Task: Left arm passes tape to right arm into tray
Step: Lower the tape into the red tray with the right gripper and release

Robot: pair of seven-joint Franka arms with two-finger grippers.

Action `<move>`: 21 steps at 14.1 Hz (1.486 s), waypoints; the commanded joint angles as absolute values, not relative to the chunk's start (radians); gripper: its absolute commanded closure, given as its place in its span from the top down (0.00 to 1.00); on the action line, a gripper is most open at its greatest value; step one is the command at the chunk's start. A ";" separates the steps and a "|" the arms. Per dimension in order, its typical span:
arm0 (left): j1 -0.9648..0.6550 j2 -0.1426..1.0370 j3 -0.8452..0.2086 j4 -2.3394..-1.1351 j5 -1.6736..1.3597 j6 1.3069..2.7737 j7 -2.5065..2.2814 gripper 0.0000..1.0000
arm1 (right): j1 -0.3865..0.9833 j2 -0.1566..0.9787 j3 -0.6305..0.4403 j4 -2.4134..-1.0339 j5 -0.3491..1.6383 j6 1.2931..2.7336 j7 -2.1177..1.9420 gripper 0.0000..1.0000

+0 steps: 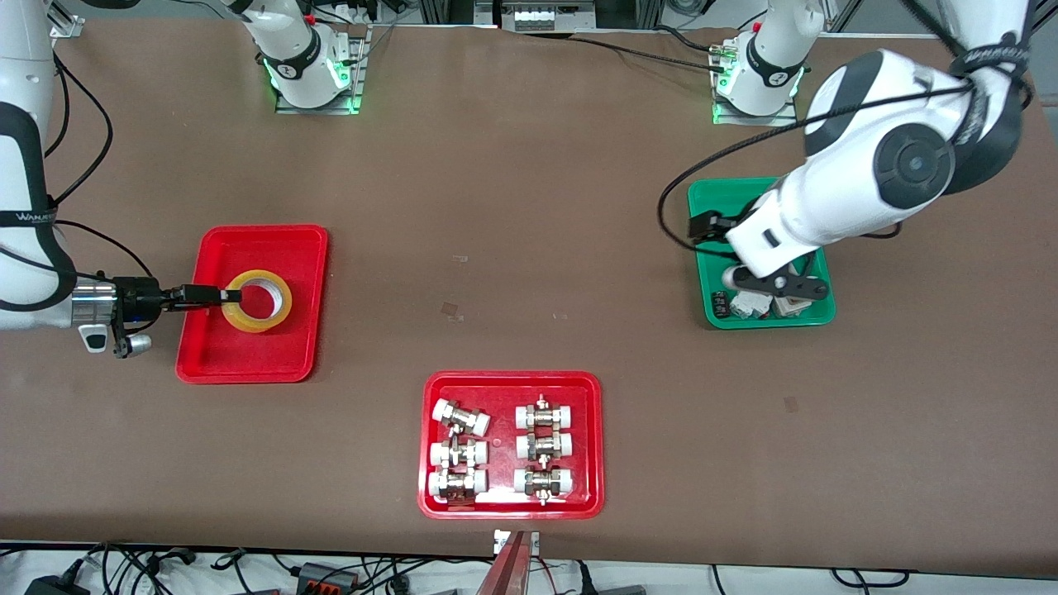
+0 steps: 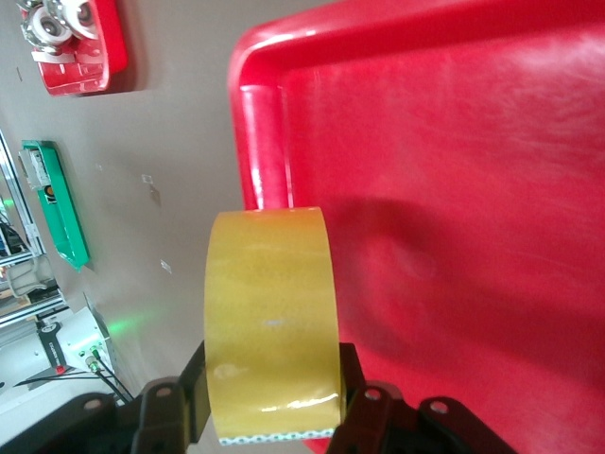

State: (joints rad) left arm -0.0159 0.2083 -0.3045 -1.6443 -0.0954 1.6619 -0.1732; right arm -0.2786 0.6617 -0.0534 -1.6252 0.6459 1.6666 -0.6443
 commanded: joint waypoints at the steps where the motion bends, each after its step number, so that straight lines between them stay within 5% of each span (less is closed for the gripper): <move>1: 0.043 0.082 -0.311 -1.773 -0.064 1.675 -0.088 1.00 | -0.301 0.673 -0.035 -1.605 0.657 1.637 -0.679 0.39; 6: 0.173 0.005 -0.307 -1.806 -0.061 1.677 0.119 1.00 | -0.302 0.698 -0.029 -1.600 0.667 1.637 -0.673 0.39; 10: 0.224 0.015 -0.275 -1.662 -0.019 1.588 0.313 1.00 | -0.305 0.706 -0.029 -1.600 0.673 1.637 -0.681 0.39; 11: 0.194 0.017 -0.223 -1.619 -0.003 1.571 0.314 1.00 | -0.305 0.709 -0.028 -1.600 0.675 1.637 -0.686 0.45; 14: 0.028 0.017 -0.042 -1.560 -0.011 1.522 0.295 1.00 | -0.305 0.710 -0.029 -1.605 0.672 1.635 -0.693 0.85; 16: -0.030 -0.001 -0.005 -1.551 -0.015 1.482 0.127 1.00 | -0.311 0.712 -0.031 -1.611 0.661 1.634 -0.704 1.00; 21: -0.031 -0.014 -0.028 -1.551 -0.021 1.486 -0.038 1.00 | -0.305 0.709 -0.034 -1.617 0.537 1.669 -0.715 1.00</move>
